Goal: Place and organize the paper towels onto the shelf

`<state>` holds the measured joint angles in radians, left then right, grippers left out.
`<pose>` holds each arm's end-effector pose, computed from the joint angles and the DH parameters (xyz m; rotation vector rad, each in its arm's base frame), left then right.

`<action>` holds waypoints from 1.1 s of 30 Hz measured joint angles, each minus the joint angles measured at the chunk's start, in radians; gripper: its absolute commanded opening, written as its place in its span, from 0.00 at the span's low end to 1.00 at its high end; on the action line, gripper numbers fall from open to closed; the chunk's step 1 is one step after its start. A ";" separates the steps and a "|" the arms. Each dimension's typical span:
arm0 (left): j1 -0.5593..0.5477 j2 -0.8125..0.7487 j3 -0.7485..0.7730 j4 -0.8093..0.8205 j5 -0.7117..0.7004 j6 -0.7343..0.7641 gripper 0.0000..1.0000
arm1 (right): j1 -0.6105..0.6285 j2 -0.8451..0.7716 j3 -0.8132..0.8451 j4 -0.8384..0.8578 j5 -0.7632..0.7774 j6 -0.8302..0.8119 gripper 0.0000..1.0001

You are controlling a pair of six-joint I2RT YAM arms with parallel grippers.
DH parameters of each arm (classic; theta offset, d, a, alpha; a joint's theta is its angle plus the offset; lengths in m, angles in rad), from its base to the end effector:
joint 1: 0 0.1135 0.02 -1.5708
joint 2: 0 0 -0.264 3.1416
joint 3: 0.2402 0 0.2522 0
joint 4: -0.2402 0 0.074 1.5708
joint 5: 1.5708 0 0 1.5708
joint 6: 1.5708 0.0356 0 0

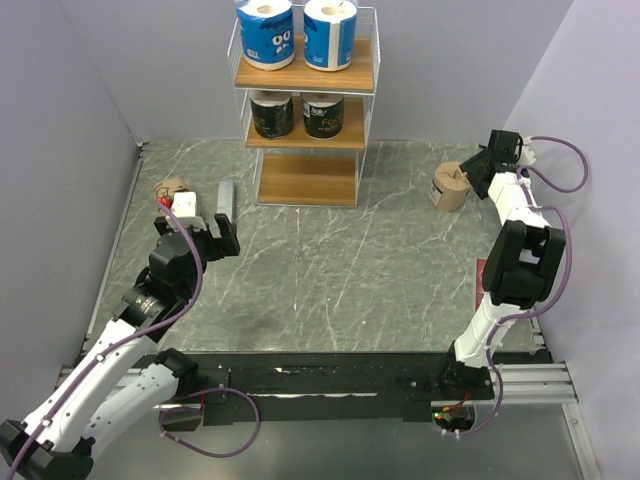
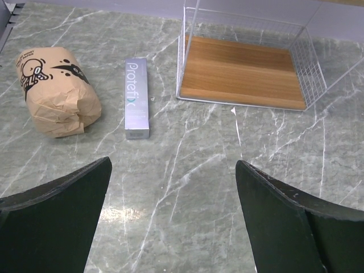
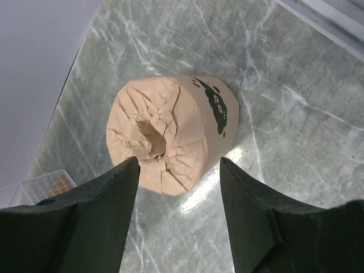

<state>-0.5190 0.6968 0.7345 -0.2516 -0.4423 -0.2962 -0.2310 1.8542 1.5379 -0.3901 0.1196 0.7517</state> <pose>0.1498 -0.0680 0.3296 -0.1199 1.7639 -0.1968 0.4161 -0.1022 0.2768 1.1283 1.9754 0.1385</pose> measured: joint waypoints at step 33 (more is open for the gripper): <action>0.000 0.015 0.000 0.000 0.000 0.003 0.96 | 0.000 0.147 0.033 0.024 -0.039 0.002 0.54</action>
<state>-0.5190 0.7116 0.7345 -0.2520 -0.4423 -0.2928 -0.2306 2.0014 1.5711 -0.3664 0.0807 0.7536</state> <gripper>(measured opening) 0.967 0.626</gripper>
